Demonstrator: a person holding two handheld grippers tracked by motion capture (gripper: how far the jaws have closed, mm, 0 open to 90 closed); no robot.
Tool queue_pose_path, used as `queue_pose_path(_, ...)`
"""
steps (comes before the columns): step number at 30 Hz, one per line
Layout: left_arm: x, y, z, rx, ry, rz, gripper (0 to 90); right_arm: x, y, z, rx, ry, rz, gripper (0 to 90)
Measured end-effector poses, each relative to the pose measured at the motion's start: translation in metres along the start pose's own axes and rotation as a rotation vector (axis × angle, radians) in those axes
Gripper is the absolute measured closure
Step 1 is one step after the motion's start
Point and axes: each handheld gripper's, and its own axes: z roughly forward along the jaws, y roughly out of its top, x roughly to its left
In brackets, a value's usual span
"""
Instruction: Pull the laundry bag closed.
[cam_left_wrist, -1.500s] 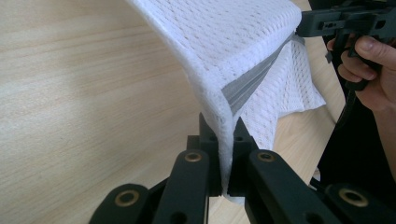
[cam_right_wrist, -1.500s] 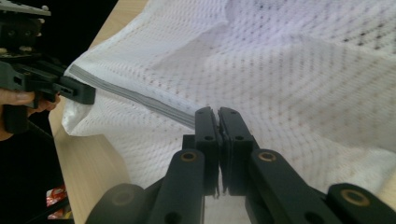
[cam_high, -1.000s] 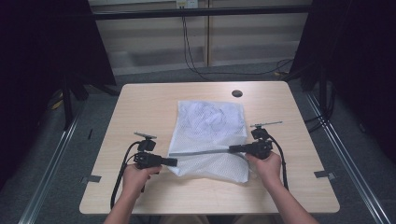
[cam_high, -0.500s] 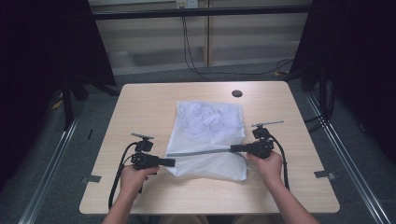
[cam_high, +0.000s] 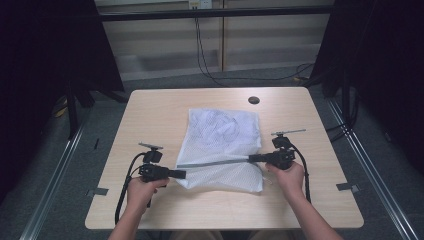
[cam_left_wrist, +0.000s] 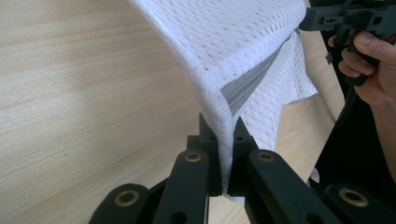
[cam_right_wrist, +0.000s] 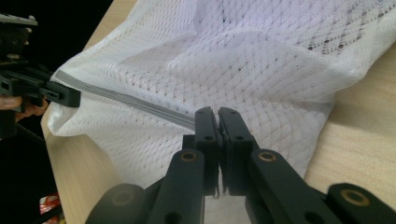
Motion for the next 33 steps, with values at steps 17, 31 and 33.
queue_pose_path(17,0.004,-0.003,-0.004,-0.001,0.000,-0.026,89.1,-0.004,0.000,-0.006,-0.012,-0.018,0.006,87.0)
queue_pose_path(31,0.007,-0.005,-0.006,0.005,-0.007,-0.027,89.1,-0.009,0.000,-0.011,-0.019,-0.055,0.004,87.0)
queue_pose_path(33,0.007,-0.005,-0.006,0.004,-0.012,-0.032,89.1,-0.011,0.000,-0.013,-0.026,-0.049,0.015,87.0)
